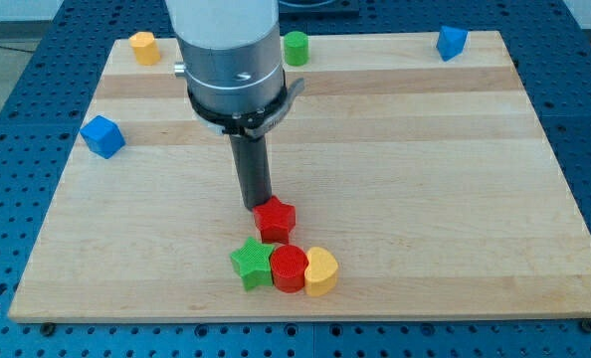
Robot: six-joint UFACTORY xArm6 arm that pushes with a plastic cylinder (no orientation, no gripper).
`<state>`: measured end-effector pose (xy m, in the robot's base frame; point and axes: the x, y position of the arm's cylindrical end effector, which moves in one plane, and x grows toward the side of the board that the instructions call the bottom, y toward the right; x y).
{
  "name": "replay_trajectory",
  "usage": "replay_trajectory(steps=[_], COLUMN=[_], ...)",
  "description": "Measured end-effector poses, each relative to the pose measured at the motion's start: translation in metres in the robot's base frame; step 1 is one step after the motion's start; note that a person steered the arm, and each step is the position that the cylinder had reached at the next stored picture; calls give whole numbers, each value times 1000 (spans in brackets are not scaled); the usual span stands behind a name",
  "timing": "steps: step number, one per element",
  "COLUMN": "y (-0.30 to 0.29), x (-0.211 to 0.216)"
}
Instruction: Push the red star into the green star
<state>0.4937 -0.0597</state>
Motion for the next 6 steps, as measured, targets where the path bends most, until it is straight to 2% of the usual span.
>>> replay_trajectory(steps=[2,4,6], y=[35,30,25], x=[-6,32,34])
